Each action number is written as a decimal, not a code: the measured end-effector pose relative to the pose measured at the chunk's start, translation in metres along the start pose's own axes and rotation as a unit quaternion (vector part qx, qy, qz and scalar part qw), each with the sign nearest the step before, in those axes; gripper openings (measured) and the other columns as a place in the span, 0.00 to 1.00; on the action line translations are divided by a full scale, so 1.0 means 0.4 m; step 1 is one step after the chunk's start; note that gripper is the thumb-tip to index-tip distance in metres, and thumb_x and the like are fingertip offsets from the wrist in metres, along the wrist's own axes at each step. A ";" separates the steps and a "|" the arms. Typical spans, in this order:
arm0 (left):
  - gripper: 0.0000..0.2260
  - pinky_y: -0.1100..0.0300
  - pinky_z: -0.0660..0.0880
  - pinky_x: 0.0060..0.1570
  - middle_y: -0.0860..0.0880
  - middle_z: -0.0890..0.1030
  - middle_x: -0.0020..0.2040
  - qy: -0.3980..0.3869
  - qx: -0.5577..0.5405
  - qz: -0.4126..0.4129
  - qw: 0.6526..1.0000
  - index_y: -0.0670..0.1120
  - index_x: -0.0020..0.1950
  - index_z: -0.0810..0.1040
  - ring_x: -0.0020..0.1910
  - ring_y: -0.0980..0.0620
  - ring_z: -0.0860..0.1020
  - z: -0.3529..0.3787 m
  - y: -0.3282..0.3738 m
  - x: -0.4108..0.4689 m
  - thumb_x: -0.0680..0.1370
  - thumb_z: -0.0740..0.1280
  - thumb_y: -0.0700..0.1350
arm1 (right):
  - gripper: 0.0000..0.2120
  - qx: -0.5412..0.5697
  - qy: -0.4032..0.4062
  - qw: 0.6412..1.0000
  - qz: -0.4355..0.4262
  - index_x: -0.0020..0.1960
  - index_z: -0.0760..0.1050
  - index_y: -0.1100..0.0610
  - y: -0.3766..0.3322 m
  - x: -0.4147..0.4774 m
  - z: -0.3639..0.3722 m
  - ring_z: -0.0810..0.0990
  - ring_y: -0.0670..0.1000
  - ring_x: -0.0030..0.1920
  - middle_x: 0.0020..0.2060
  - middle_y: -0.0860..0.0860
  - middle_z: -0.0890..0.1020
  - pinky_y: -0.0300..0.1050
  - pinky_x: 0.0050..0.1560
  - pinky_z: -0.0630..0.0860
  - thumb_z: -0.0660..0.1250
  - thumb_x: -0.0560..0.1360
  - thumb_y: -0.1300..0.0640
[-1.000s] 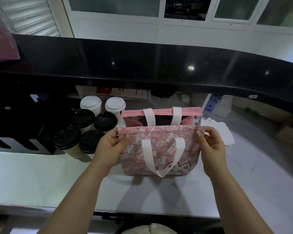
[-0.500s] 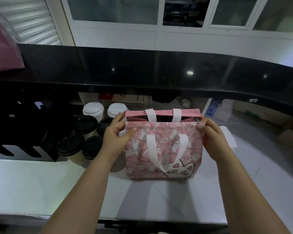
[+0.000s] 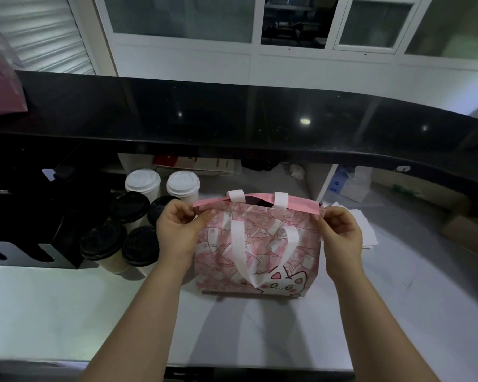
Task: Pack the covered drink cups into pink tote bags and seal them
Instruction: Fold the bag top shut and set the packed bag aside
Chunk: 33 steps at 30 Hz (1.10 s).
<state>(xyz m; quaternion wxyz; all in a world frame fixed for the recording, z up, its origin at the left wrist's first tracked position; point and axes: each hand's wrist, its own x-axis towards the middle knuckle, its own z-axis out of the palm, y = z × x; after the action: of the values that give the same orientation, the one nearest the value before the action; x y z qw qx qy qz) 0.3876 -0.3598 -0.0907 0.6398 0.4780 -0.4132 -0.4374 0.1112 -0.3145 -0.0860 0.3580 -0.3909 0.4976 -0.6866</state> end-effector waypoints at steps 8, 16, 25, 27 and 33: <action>0.20 0.54 0.81 0.50 0.49 0.86 0.49 -0.082 0.022 0.012 0.996 0.59 0.53 0.82 0.51 0.50 0.84 -0.012 0.018 -0.017 0.69 0.76 0.37 | 0.12 -0.010 -0.030 0.999 0.033 0.48 0.76 0.53 -0.011 0.013 -0.011 0.84 0.49 0.44 0.40 0.49 0.85 0.42 0.43 0.81 0.72 0.71 0.68; 0.17 0.52 0.80 0.51 0.48 0.86 0.48 -0.115 0.043 0.002 0.992 0.57 0.48 0.85 0.51 0.49 0.84 -0.023 0.035 -0.017 0.72 0.73 0.33 | 0.15 -0.085 -0.058 0.994 0.022 0.49 0.81 0.49 -0.027 0.027 -0.010 0.82 0.51 0.43 0.39 0.55 0.81 0.45 0.44 0.83 0.70 0.74 0.69; 0.15 0.54 0.82 0.46 0.45 0.86 0.47 -0.133 0.027 -0.004 0.991 0.50 0.51 0.84 0.50 0.46 0.84 -0.017 0.041 -0.018 0.74 0.71 0.31 | 0.27 -0.304 -0.117 0.932 -0.158 0.55 0.73 0.35 -0.036 0.024 -0.004 0.77 0.39 0.47 0.43 0.37 0.77 0.29 0.47 0.76 0.71 0.73 0.67; 0.15 0.54 0.82 0.46 0.45 0.86 0.46 -0.127 0.025 -0.001 0.992 0.50 0.51 0.84 0.49 0.46 0.84 -0.016 0.037 -0.017 0.74 0.71 0.31 | 0.23 -0.337 -0.110 0.908 -0.224 0.57 0.75 0.41 -0.034 0.025 0.004 0.75 0.36 0.49 0.45 0.36 0.76 0.26 0.45 0.73 0.71 0.73 0.66; 0.16 0.61 0.80 0.43 0.47 0.86 0.45 -0.091 0.016 0.020 0.996 0.55 0.48 0.85 0.47 0.49 0.85 -0.001 0.032 -0.027 0.74 0.72 0.33 | 0.11 -0.287 -0.111 0.917 -0.254 0.50 0.81 0.47 -0.050 0.036 0.009 0.77 0.37 0.49 0.46 0.40 0.80 0.29 0.43 0.74 0.71 0.74 0.63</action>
<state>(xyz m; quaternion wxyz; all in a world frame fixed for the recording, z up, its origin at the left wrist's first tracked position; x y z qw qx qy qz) 0.3870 -0.3475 -0.0795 0.6007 0.4381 -0.4861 -0.4593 0.1059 -0.3236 -0.0637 0.0964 -0.6637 0.5142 -0.5346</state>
